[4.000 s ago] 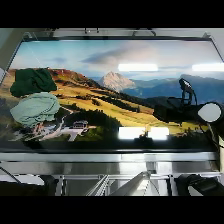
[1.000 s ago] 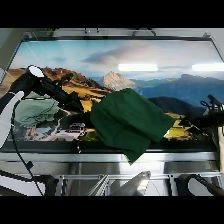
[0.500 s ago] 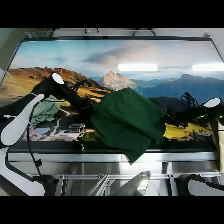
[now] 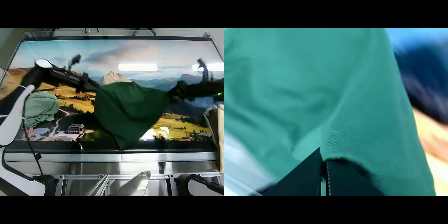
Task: Fold the shirts.
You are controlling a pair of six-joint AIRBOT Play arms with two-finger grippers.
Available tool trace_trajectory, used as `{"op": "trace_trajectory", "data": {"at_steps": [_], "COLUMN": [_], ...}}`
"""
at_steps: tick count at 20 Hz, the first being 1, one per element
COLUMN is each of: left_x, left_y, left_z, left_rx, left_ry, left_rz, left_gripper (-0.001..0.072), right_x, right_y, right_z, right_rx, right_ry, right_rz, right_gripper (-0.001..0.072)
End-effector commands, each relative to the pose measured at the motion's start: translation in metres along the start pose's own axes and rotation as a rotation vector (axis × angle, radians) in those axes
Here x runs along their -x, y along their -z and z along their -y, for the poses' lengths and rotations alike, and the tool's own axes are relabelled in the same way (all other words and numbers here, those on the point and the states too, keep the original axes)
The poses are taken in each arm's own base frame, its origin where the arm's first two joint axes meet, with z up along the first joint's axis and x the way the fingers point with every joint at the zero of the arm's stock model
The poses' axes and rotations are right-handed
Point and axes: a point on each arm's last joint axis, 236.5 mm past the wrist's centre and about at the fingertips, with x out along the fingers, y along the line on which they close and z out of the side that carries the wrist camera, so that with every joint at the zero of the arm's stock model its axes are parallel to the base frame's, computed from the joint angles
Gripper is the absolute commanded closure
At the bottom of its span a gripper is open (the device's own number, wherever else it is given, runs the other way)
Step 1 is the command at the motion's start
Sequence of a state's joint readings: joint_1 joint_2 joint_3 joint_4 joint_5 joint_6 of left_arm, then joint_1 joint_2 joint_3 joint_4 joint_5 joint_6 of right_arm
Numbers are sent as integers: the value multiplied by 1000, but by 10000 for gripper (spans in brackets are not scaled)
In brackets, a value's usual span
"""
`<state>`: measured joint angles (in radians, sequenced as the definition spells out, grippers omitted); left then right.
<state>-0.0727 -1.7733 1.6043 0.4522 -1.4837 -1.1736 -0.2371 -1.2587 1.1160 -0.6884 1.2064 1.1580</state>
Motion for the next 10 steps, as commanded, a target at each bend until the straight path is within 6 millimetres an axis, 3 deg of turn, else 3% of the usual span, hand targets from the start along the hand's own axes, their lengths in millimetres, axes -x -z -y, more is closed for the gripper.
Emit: {"op": "trace_trajectory", "data": {"at_steps": [1, 4, 6, 7, 8, 10], "left_x": [68, 116, 140, 149, 158, 168], "left_y": [-1, 33, 59, 68, 71, 72], "left_z": [134, 246, 301, 313, 312, 281], "left_rx": [-276, -592, -779, -837, -862, -796], "left_ry": [112, 71, 16, -46, -150, -324], "left_rz": [83, 166, 235, 264, 299, 320], "left_gripper": [689, 688, 688, 687, 687, 685], "right_x": [84, 168, 225, 247, 259, 258], "right_y": [-37, -41, -29, -19, -9, 0], "right_z": [-114, -193, -238, -254, -260, -255], "right_rx": [241, 469, 609, 654, 680, 632], "right_ry": [-119, -90, -60, -41, -12, 2], "right_rz": [205, 482, 693, 766, 801, 775], "right_gripper": [694, 694, 694, 694, 694, 694]}}
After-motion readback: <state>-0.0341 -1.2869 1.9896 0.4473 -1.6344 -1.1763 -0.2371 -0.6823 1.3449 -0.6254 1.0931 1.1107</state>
